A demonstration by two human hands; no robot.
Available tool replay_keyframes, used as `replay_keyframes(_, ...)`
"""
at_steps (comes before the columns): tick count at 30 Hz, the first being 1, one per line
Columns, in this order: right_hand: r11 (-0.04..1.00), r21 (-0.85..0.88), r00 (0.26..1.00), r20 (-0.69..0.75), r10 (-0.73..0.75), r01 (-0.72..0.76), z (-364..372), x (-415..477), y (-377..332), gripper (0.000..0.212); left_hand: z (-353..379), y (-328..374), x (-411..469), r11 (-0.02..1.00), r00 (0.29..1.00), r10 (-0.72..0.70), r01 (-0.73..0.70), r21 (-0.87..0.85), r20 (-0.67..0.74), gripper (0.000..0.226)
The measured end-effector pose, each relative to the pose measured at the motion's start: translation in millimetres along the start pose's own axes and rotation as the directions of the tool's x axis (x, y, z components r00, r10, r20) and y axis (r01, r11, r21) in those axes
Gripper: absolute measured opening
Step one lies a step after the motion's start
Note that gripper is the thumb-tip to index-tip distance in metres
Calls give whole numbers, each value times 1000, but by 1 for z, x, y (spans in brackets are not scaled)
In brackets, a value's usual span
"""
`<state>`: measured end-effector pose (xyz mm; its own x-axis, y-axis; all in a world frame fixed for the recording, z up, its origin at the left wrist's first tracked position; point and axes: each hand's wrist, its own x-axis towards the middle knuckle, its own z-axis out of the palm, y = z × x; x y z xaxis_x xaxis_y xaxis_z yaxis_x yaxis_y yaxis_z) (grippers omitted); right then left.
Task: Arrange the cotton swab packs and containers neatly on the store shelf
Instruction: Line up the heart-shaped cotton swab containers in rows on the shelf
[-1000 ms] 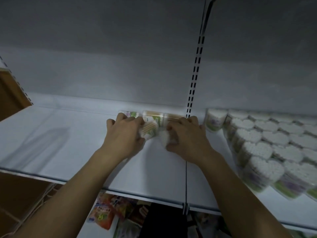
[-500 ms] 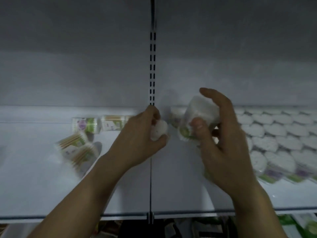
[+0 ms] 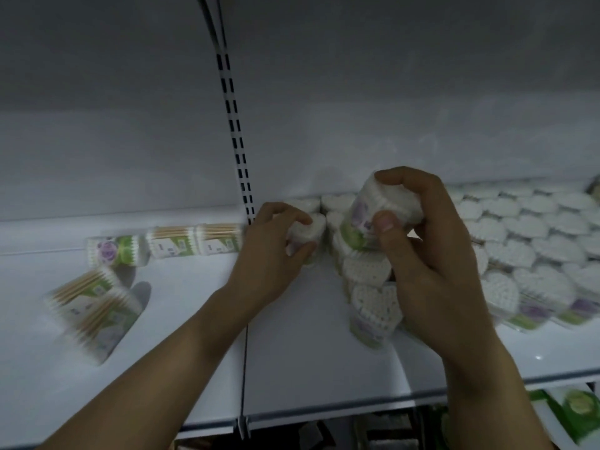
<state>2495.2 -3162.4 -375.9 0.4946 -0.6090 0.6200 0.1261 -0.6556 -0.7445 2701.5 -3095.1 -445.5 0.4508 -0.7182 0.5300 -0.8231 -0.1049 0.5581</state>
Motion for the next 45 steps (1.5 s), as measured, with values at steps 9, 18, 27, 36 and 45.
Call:
replay_keyframes(9, 978, 205, 999, 41, 26, -34, 10, 0, 1, 21, -8, 9, -7, 996, 999, 42, -42, 76, -4, 48)
replay_keyframes(18, 926, 363, 991, 121, 64, -104, 53, -1, -12, 22, -153, -14, -122, 716, 914, -301, 404, 569, -270, 45)
replay_keyframes(27, 884, 449, 949, 314, -17, -133, 114, -15, -38, 17, -146, -36, -167, 650, 789, -503, 615, 447, -354, 56)
replay_keyframes(36, 953, 294, 987, 158, 26, -72, 56, -8, -22, 25, -122, 7, -124, 920, 893, -390, 390, -48, -223, 58)
replay_keyframes(45, 962, 242, 992, 25, 126, -128, 11, 5, -11, 27, -31, 34, -38, 998, 994, -68, 68, 12, 90, 45)
